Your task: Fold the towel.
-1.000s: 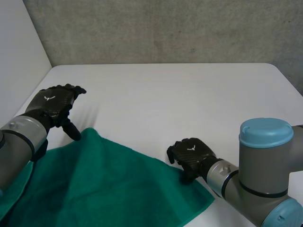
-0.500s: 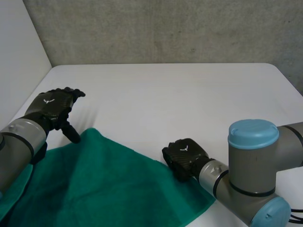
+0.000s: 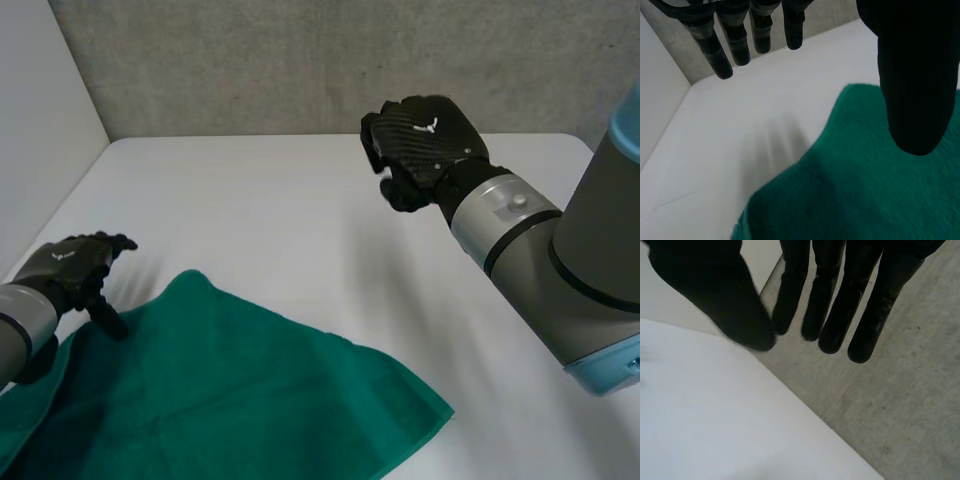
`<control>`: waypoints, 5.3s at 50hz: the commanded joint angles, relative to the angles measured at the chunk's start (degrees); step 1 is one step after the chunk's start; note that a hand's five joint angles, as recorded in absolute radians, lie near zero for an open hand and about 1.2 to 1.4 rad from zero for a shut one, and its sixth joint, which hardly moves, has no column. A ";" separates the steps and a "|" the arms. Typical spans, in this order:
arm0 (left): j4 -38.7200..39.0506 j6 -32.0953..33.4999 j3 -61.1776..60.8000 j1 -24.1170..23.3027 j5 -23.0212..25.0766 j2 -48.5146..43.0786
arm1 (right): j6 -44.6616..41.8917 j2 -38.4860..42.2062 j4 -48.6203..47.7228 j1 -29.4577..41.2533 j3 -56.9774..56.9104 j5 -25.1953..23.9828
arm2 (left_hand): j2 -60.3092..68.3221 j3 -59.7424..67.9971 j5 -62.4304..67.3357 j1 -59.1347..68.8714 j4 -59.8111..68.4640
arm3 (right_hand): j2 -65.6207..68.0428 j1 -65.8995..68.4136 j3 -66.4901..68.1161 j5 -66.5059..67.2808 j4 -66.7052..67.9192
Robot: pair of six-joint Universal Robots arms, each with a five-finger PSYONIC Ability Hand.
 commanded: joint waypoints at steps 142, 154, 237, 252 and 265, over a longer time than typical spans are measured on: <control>-1.39 -20.96 26.16 -16.40 7.16 -5.64 | 5.20 7.32 14.11 -11.38 -11.09 -13.05 | 68.43 67.78 67.35 68.20 68.34 | -31.83 -23.88 -33.17 -33.31 -33.63; -0.95 -20.00 17.11 -16.58 12.70 6.57 | 9.69 28.33 23.07 -5.41 -31.66 -21.57 | 68.43 67.78 67.35 68.20 68.34 | -32.17 -24.21 -33.50 -33.65 -33.96; 9.33 -14.37 9.46 -14.38 5.05 4.73 | -3.93 12.79 12.97 -2.95 -14.09 -10.50 | 7.23 6.57 6.15 7.00 7.13 | 27.15 35.11 25.81 25.67 25.36; 8.80 -14.63 9.81 -12.36 4.44 5.61 | -4.19 15.14 9.80 6.01 -14.97 -26.83 | 5.54 4.89 4.46 5.31 5.45 | 27.15 35.11 25.81 25.67 25.36; 5.37 -18.59 9.28 -9.02 4.44 8.16 | -3.76 19.91 13.94 4.98 -20.07 -2.28 | 5.88 5.22 4.80 5.65 5.78 | -42.85 -34.89 -44.19 -44.33 -44.64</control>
